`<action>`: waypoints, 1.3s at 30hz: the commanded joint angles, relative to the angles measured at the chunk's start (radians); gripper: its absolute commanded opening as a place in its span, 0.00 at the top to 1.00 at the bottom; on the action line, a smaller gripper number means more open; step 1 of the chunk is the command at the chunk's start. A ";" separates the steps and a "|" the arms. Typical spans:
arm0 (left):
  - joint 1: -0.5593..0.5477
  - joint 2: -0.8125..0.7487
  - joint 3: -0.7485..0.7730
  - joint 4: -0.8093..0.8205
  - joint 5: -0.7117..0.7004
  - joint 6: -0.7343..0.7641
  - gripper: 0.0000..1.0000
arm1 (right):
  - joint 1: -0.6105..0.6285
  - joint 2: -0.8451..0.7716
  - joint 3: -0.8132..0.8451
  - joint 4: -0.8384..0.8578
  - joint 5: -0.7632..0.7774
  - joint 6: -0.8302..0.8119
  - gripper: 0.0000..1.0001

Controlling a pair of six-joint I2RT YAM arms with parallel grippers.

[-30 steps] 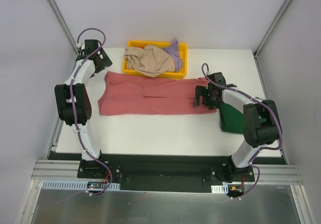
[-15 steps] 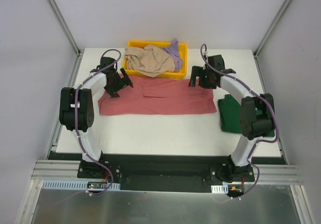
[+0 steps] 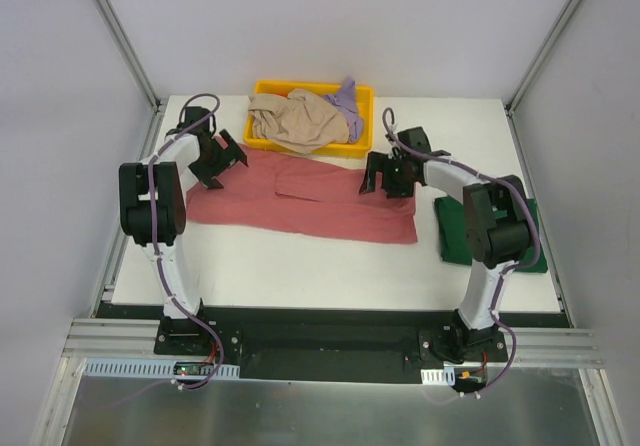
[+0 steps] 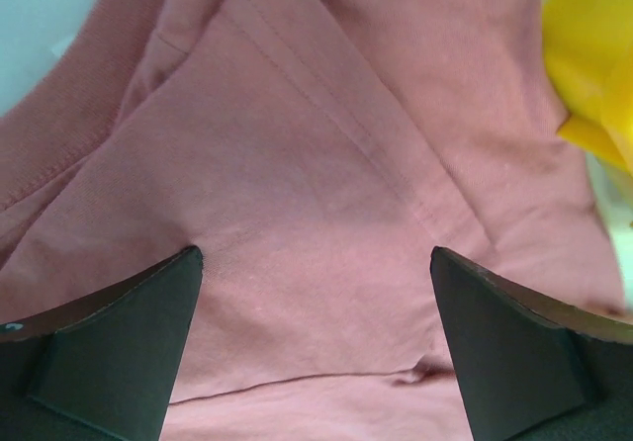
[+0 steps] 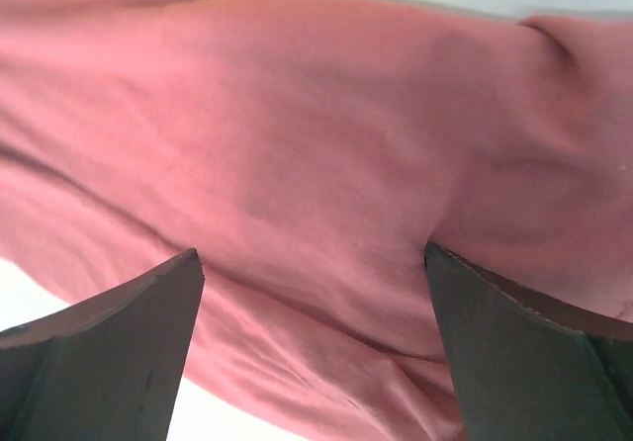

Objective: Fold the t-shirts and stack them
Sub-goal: Fold the other side of the tshirt into a rectangle, then rotate the tshirt 60 degrees

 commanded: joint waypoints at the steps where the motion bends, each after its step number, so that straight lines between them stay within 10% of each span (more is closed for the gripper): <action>1: 0.046 0.070 0.093 -0.133 -0.080 0.025 0.01 | 0.082 -0.120 -0.152 -0.015 -0.139 0.056 0.04; 10: 0.127 0.323 0.504 -0.294 -0.206 -0.025 0.01 | 0.338 -0.129 -0.224 0.014 -0.208 0.182 0.04; 17: 0.132 0.641 0.989 -0.316 -0.034 -0.127 0.01 | 0.473 -0.027 -0.069 -0.001 -0.311 0.170 0.04; 22: 0.130 0.730 1.015 -0.108 0.097 -0.261 0.01 | 0.538 0.077 0.056 -0.030 -0.403 0.133 0.04; 39: 0.199 0.676 0.942 -0.025 -0.202 -0.427 0.01 | 0.624 0.309 0.425 -0.072 -0.613 0.111 0.04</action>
